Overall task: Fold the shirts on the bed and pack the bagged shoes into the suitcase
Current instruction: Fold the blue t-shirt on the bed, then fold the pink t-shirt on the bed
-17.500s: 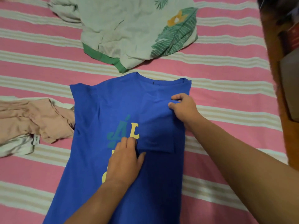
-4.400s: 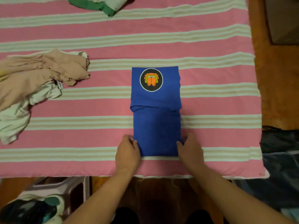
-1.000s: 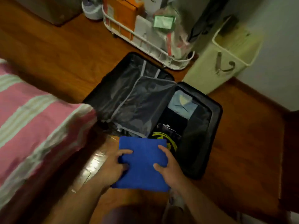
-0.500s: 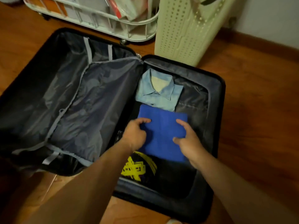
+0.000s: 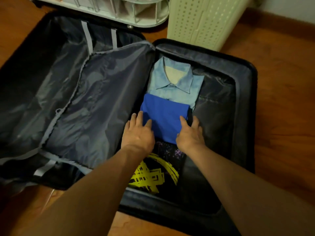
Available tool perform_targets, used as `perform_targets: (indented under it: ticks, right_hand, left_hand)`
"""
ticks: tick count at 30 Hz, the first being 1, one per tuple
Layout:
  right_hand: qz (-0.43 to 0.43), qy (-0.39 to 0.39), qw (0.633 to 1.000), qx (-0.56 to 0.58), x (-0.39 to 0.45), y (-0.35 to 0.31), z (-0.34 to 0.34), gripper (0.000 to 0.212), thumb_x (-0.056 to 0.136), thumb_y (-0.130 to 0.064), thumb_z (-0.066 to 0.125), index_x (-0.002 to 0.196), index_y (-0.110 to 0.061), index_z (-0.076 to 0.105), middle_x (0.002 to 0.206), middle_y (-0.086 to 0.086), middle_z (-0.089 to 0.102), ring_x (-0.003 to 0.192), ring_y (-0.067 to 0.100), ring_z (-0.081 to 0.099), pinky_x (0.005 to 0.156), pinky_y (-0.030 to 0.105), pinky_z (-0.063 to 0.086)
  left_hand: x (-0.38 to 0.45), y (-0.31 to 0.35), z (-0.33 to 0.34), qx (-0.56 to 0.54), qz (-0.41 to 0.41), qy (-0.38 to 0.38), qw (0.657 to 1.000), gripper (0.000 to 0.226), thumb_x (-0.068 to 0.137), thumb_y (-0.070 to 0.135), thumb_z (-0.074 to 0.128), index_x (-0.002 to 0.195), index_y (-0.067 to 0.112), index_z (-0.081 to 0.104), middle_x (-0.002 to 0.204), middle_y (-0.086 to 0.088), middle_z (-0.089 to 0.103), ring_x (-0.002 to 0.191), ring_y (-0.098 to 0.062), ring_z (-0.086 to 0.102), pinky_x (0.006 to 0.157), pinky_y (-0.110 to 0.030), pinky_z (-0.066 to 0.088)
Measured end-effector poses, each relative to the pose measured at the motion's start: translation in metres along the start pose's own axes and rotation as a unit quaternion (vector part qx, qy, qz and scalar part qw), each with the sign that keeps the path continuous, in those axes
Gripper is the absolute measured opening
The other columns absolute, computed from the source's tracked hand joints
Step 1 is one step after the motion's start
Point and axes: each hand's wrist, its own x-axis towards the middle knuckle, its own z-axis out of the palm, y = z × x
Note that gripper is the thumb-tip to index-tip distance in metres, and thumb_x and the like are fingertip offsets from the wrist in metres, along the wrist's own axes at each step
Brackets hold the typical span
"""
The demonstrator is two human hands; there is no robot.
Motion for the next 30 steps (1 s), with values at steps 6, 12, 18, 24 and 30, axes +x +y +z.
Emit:
perform_targets:
  ticks: [6, 12, 18, 24, 30]
  right_hand:
    - [-0.018, -0.029, 0.998, -0.043, -0.104, -0.026, -0.061, 0.066, 0.099, -0.02, 0.052, 0.158, -0.027, 0.022, 0.161, 0.008, 0.013, 0.145, 0.034, 0.023, 0.112, 0.04, 0.034]
    - [-0.05, -0.101, 0.987, -0.112, -0.253, -0.116, -0.111, 0.044, 0.096, -0.019, 0.05, 0.14, -0.016, 0.05, 0.142, 0.016, 0.043, 0.129, 0.038, 0.046, 0.105, 0.039, 0.041]
    - [-0.259, -0.135, 0.945, -0.146, -0.461, -0.361, -0.141, 0.034, 0.098, -0.024, 0.051, 0.131, -0.021, 0.06, 0.134, 0.01, 0.058, 0.123, 0.032, 0.056, 0.098, 0.036, 0.047]
    - [-0.476, -0.227, 0.835, -0.157, -0.745, -0.575, -0.112, 0.028, 0.098, -0.022, 0.053, 0.123, -0.021, 0.064, 0.126, 0.004, 0.066, 0.114, 0.027, 0.061, 0.095, 0.034, 0.05]
    - [-0.557, -0.243, 0.753, -0.253, -0.935, -0.683, -0.029, 0.03, 0.099, -0.022, 0.051, 0.126, -0.019, 0.063, 0.13, 0.004, 0.064, 0.116, 0.026, 0.059, 0.094, 0.032, 0.047]
  left_hand:
    - [-0.121, -0.023, -0.057, -0.051, -0.044, -0.091, 0.994, 0.053, 0.096, 0.029, 0.049, 0.149, 0.027, 0.044, 0.164, -0.011, 0.017, 0.147, -0.035, 0.023, 0.119, -0.047, 0.029]
    - [-0.295, -0.102, -0.171, -0.166, -0.155, -0.124, 0.966, 0.038, 0.099, 0.027, 0.049, 0.135, 0.028, 0.061, 0.142, 0.001, 0.056, 0.129, -0.022, 0.055, 0.106, -0.03, 0.042]
    - [-0.517, -0.221, -0.353, -0.316, -0.256, 0.006, 0.913, 0.024, 0.096, 0.02, 0.051, 0.106, 0.017, 0.072, 0.114, -0.005, 0.073, 0.106, -0.024, 0.067, 0.081, -0.029, 0.046]
    - [-0.778, -0.361, -0.46, -0.478, -0.372, 0.269, 0.749, 0.014, 0.099, 0.025, 0.054, 0.1, 0.031, 0.066, 0.105, -0.002, 0.074, 0.095, -0.024, 0.07, 0.086, -0.037, 0.056]
    - [-0.983, -0.48, -0.435, -0.52, -0.453, 0.307, 0.656, 0.019, 0.1, 0.02, 0.048, 0.088, 0.024, 0.062, 0.094, -0.007, 0.068, 0.085, -0.03, 0.063, 0.078, -0.04, 0.05]
